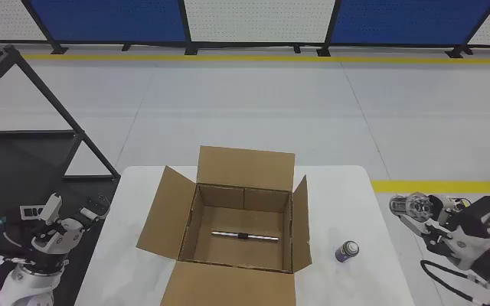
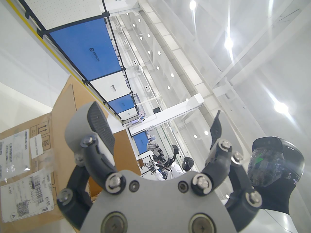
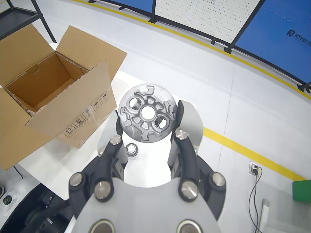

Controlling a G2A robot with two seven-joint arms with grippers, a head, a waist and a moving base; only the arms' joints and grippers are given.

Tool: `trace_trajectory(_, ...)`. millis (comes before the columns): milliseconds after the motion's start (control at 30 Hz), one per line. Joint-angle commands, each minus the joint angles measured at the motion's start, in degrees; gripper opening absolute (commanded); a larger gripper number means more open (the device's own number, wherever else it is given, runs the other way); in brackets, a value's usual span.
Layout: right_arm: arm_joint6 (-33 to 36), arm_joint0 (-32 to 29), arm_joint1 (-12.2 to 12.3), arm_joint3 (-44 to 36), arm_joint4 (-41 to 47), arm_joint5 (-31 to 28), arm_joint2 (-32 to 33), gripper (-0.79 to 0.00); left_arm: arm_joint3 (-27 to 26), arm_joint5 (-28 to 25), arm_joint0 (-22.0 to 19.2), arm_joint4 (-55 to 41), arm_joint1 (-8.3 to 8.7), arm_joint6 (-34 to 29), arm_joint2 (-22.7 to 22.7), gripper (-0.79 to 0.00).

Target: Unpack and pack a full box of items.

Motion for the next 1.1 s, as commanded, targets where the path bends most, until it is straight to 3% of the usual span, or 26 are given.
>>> trace_trajectory(0,-0.85,-0.20,0.25,-1.39,-1.17,-2.05,-1.96,-0.785,0.00,0.00,0.00,0.00,0.00,0.00,0.00,0.000)
trace_trajectory(167,0.89,6.40,1.32,-3.35,-4.72,-5.19,-12.26,-0.785,0.00,0.00,0.00,0.00,0.00,0.00,0.00,0.000)
trace_trajectory(400,6.20,24.37,1.99,1.00,-6.91,-6.66,-33.24,-0.785,0.00,0.00,0.00,0.00,0.00,0.00,0.00,0.000)
trace_trajectory(567,8.97,37.34,0.78,6.75,-11.22,-1.71,-49.23,-0.785,0.00,0.00,0.00,0.00,0.00,0.00,0.00,0.000)
trace_trajectory(733,9.16,46.34,-1.39,13.13,-14.64,3.56,-62.71,-0.785,0.00,0.00,0.00,0.00,0.00,0.00,0.00,0.000)
trace_trajectory(833,9.93,49.30,-2.33,15.98,-15.60,5.57,-66.82,-0.785,0.00,0.00,0.00,0.00,0.00,0.00,0.00,0.000)
trace_trajectory(1067,9.93,49.30,-2.33,15.98,-15.60,5.57,-66.82,-0.785,0.00,0.00,0.00,0.00,0.00,0.00,0.00,0.000)
